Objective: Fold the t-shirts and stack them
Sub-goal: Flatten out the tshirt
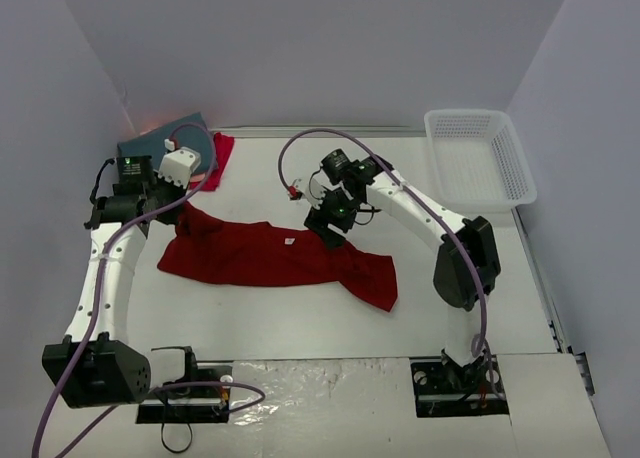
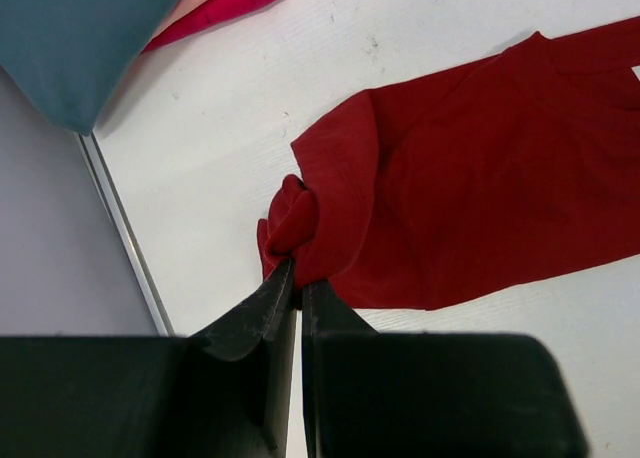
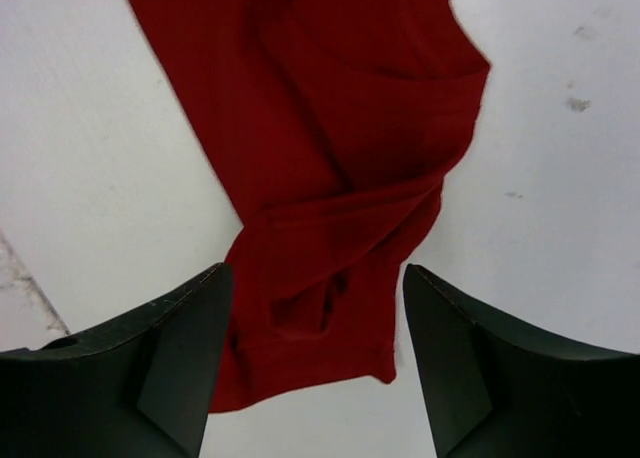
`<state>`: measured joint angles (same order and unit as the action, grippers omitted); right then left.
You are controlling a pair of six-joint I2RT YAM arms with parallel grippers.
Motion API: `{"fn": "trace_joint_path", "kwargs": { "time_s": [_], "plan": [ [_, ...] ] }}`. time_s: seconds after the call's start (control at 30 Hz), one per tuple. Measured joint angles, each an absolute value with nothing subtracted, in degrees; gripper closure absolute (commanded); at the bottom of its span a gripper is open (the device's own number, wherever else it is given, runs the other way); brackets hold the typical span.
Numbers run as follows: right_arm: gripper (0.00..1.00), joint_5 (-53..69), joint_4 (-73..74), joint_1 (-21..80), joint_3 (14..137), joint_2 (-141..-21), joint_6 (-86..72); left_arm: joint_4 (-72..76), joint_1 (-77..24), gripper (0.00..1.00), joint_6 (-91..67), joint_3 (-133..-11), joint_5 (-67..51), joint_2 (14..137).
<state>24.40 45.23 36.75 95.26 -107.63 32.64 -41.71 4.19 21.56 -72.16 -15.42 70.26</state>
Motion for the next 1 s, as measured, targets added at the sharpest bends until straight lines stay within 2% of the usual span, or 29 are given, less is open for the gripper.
{"fn": "trace_joint_path", "kwargs": {
  "time_s": [0.57, 0.83, 1.0],
  "plan": [
    [0.43, 19.2, 41.8, 35.2, 110.0, -130.9, 32.9, -39.8, 4.2, 0.98, 20.8, -68.1, -15.1, 69.1],
    [0.32, 25.7, 41.6, 35.2, 119.0, -133.4, 35.0, -39.5, 4.2, 0.98, 20.8, -64.4, -15.1, 67.4],
    [0.30, 33.8, 41.2, 35.3, 125.4, -136.3, 37.3, -38.9, 4.2, 0.97, 20.8, -62.4, -15.1, 67.2]
  ]
}}
